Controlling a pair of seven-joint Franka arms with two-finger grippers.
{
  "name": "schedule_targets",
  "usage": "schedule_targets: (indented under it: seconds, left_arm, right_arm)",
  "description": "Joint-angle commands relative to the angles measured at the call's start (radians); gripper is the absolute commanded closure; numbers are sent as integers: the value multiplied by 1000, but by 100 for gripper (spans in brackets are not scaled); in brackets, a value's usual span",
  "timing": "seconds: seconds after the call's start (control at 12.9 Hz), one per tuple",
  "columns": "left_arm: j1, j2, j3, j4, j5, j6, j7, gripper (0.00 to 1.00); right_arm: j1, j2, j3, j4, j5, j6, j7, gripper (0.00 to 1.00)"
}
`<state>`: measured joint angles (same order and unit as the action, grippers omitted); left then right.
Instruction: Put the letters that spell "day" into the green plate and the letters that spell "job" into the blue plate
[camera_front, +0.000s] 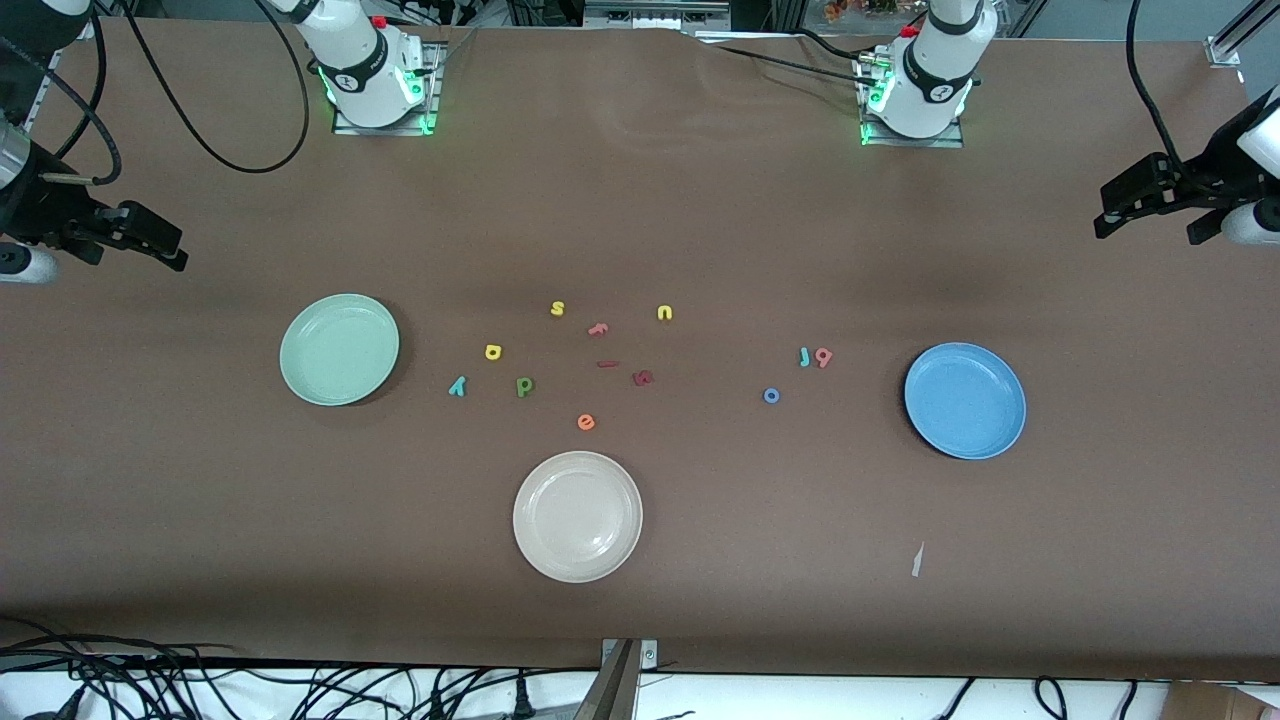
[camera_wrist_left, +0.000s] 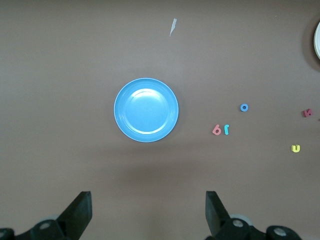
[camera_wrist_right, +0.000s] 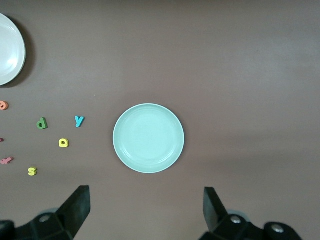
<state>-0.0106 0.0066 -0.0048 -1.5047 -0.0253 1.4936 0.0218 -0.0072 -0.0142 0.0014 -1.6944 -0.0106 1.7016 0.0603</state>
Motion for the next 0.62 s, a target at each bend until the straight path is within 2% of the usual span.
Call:
schedule_targets:
  seconds: [0.0, 0.54]
  left_arm:
    - [6, 10, -1, 27, -18, -7, -2, 0]
    - [4, 12, -1, 29, -16, -7, -2, 0]
  right_arm:
    - [-1, -16, 0, -13, 15, 4, 6, 0]
    - [-2, -15, 0, -13, 15, 4, -10, 0]
